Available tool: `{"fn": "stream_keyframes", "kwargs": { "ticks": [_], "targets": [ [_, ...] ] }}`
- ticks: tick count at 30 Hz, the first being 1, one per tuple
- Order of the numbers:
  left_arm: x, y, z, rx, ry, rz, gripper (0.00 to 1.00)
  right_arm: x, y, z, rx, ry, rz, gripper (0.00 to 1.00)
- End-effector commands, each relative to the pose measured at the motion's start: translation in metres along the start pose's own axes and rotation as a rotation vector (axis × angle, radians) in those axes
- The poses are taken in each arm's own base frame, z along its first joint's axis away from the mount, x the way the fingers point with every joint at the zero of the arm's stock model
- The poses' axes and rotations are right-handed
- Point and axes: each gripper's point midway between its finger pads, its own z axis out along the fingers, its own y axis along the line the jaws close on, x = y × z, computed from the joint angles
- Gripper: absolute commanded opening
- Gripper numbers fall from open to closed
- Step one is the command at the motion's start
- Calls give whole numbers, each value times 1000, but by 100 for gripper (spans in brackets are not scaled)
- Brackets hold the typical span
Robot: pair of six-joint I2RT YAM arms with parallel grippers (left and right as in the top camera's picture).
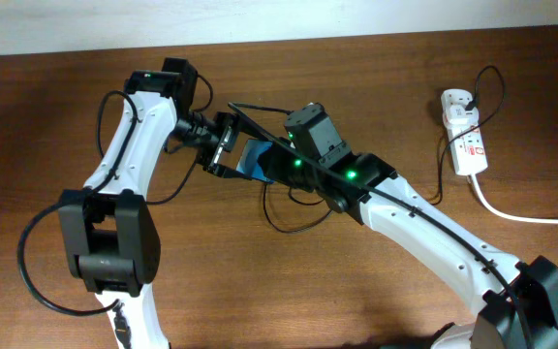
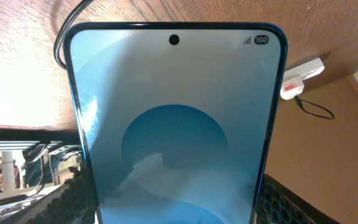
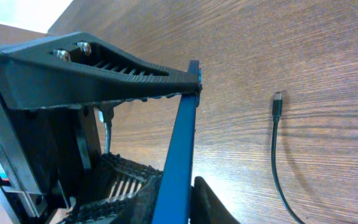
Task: Plug charger to phone and switch on socket
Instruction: 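Close the right gripper on the phone's lower edge, then open the left gripper and pull the phone away with the right gripper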
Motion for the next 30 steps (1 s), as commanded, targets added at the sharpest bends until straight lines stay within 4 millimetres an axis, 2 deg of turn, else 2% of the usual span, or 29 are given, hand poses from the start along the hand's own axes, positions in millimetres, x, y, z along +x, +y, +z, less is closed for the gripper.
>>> {"fn": "stream_keyframes", "kwargs": {
  "ticks": [1, 3, 4, 6, 9, 10, 11, 15, 22, 30],
  "targets": [
    [6, -7, -4, 20, 8, 4, 3, -1, 10, 0, -22, -3, -17, 16],
    [6, -7, -4, 20, 9, 3, 5, -1, 10, 0, -22, -2, -17, 13],
    [6, -7, -4, 20, 9, 4, 7, 0, 10, 0, -24, 1, -17, 6],
    [6, -7, -4, 20, 9, 4, 13, 0, 11, 0, -29, 1, -18, 4],
    [7, -7, -4, 21, 11, 4, 36, -1, 13, -1, -33, -2, -18, 4],
    [7, -7, -4, 21, 12, 4, 47, -1, 13, -1, -33, -2, -17, 4],
    [7, -7, -4, 21, 12, 4, 65, -2, 13, -2, -34, -4, -9, 4],
    [7, -7, -4, 21, 12, 4, 99, -17, 12, -15, -48, -41, 24, 4],
    [7, -7, -4, 21, 12, 13, 99, -37, 4, -61, -50, -85, 73, 4],
    [11, -12, -5, 48, 41, 90, 99, -45, -25, -121, 12, -133, 136, 4]
  ]
}}
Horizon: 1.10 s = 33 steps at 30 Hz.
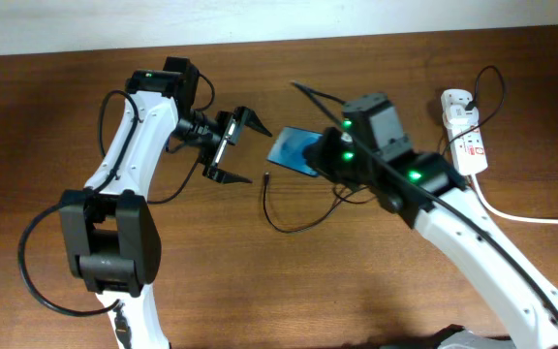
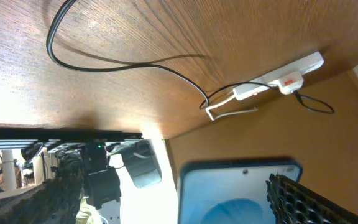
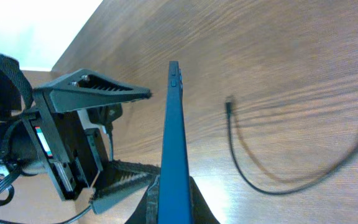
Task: Plug charger to phone and switch on socket
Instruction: 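Open the left gripper and pull the phone away with the right gripper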
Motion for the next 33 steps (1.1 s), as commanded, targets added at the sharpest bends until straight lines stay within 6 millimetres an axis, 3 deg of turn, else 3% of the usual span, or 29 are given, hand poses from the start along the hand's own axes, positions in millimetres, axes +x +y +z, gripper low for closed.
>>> {"fn": "stream_keyframes", "kwargs": {
  "ticks": [1, 4, 10, 14, 22, 23, 27, 33],
  "targets": [
    [8, -12, -5, 53, 35, 98, 99, -14, 5, -37, -40, -59, -6, 4],
    [11, -20, -6, 86, 53, 149, 99, -16, -3, -51, -33, -67, -1, 4],
    [23, -41, -9, 196, 107, 413, 99, -25, -4, -73, -99, -74, -6, 4],
    [33, -62, -15, 316, 114, 767, 99, -27, -6, -89, -126, -81, -12, 4],
    [31, -70, -17, 347, 79, 907, 95, -32, -23, -114, -227, -164, -10, 4],
    [31, -72, -18, 352, 71, 928, 99, -32, -20, -115, -274, -176, -22, 4],
    [19, -71, -15, 309, 11, 920, 99, -32, -25, -112, -364, -216, 19, 4],
    [20, -71, -15, 313, 17, 921, 99, -27, -38, -89, -447, -196, 122, 4]
  ]
}}
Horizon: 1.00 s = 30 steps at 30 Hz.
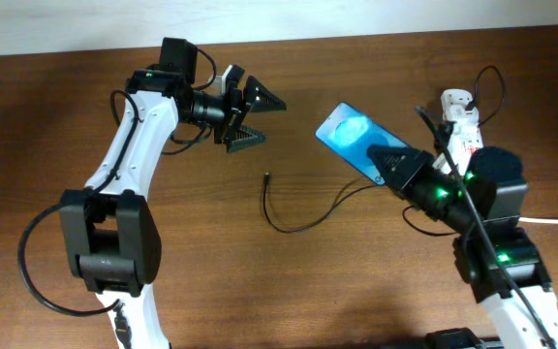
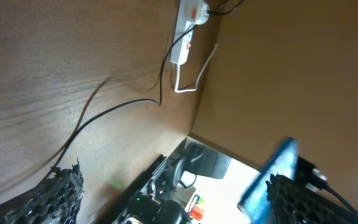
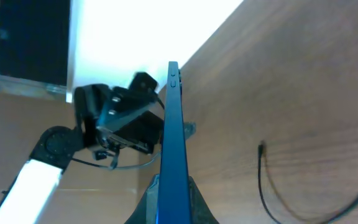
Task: Plug charger to phone and switch on socket
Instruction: 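Open the left gripper and pull the phone away with the right gripper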
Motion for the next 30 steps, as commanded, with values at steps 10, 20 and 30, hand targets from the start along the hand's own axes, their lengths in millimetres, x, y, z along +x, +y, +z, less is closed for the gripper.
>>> {"fn": "stream_keyframes", "kwargs": {
  "ticks": [10, 20, 30],
  "targets": [
    [18, -49, -10, 267, 82, 313, 99, -2, 13, 2, -138, -16, 112, 4],
    [22, -62, -14, 345, 104, 352, 99, -34, 20, -1, -162, -180, 187, 4],
    [22, -62, -14, 343, 109, 321, 100, -43, 31, 31, -231, -212, 252, 4]
  ]
}}
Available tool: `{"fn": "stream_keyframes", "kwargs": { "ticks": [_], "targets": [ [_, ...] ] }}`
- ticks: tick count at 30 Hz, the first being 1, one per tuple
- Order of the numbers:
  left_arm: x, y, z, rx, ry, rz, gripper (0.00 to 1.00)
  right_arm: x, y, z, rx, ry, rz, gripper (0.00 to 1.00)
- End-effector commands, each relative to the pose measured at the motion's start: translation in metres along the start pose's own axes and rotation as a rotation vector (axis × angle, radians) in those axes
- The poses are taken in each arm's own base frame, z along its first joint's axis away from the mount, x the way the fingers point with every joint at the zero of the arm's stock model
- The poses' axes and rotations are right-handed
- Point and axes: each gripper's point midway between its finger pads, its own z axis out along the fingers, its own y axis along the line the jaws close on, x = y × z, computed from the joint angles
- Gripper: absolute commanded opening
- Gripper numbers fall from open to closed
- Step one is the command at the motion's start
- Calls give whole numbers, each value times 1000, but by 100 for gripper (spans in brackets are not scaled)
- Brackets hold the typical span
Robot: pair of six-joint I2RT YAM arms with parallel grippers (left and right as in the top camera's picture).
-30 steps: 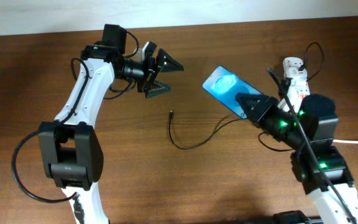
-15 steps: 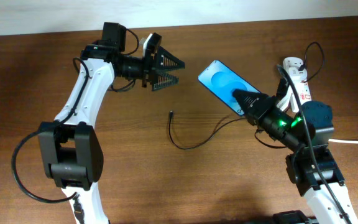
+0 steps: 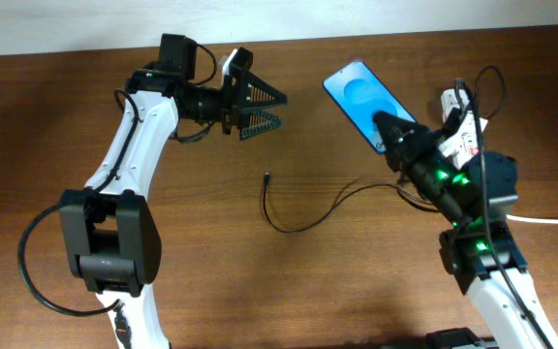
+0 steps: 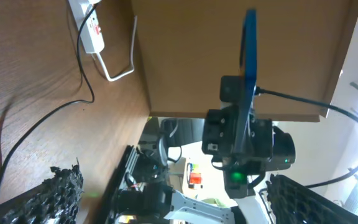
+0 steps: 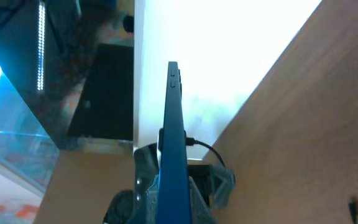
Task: Plug charger to phone and switch on socket
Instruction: 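Open the left gripper and pull the phone away with the right gripper, then move the left gripper to the phone's top end and close on it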
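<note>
My right gripper is shut on the lower end of a blue phone, which it holds tilted in the air near the table's far right. In the right wrist view the phone shows edge-on between my right gripper's fingers. My left gripper hovers open and empty at the far middle, pointing right; from the left wrist view, my left gripper faces the phone. The black charger cable lies loose on the table with its plug tip free.
A white power strip lies at the far right with a white lead running off the right edge; the same power strip shows in the left wrist view. The brown wooden table spreads below both arms.
The right gripper has carried the phone a little farther back and tilted it up more. The left gripper has turned slightly, still open in about the same place.
First the phone stood between my left fingers while my right gripper held its end. Then the left gripper was open and apart, with the phone in the right gripper alone. The phone has since moved right and back, above the cable.
</note>
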Motion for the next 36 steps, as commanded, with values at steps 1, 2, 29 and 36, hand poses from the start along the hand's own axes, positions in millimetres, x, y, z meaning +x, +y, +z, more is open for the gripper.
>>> {"fn": "stream_keyframes", "kwargs": {
  "ticks": [1, 2, 29, 36],
  "targets": [
    [-3, -10, -2, 22, 0, 11, 100, 6, 0, 15, -4, -27, 41, 4],
    [-4, -10, -2, 22, -1, 12, 100, 11, 0, 21, -7, -31, 38, 4],
    [-32, -23, 15, 6, -27, -31, 97, 35, -7, 71, -52, -221, -61, 4],
    [-41, -19, 34, -52, -67, -32, 93, 36, -13, 73, -51, -217, 77, 4]
  ]
}}
